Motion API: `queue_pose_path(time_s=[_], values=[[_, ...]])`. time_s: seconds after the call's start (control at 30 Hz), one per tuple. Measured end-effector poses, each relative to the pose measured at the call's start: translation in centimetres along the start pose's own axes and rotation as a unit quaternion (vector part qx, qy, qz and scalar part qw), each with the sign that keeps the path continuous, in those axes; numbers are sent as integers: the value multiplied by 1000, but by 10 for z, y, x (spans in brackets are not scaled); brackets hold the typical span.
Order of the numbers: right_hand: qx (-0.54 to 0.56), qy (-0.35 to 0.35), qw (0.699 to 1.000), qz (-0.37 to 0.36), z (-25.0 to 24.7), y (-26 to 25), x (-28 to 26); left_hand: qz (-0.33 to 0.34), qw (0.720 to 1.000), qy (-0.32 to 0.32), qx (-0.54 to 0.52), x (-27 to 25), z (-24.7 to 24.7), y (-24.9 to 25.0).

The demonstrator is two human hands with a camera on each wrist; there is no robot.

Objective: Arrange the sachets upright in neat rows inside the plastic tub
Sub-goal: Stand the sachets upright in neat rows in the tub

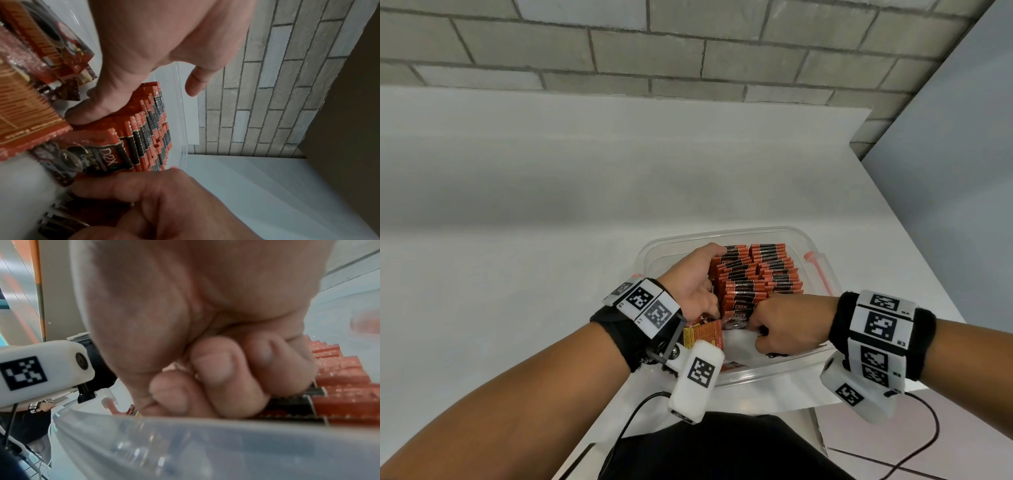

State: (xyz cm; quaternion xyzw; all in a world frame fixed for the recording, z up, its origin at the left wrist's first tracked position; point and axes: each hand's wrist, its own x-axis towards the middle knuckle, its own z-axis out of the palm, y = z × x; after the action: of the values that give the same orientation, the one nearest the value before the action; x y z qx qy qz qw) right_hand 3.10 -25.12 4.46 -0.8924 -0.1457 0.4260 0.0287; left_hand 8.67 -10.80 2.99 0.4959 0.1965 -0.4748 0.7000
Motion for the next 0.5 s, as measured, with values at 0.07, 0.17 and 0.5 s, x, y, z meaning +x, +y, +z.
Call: queue_pose_path(time_s=[0.07,0.17,0.5], values=[[2,2,1000,3,0,-2,0,-1,1000,-2,-1,0,0,-1],[7,13,1000,12,-1,-3,0,0,1000,-2,-6,0,-1,-1],[69,38,997,26,-1,6,-1,-13,1000,-8,6,-3,-3,0]])
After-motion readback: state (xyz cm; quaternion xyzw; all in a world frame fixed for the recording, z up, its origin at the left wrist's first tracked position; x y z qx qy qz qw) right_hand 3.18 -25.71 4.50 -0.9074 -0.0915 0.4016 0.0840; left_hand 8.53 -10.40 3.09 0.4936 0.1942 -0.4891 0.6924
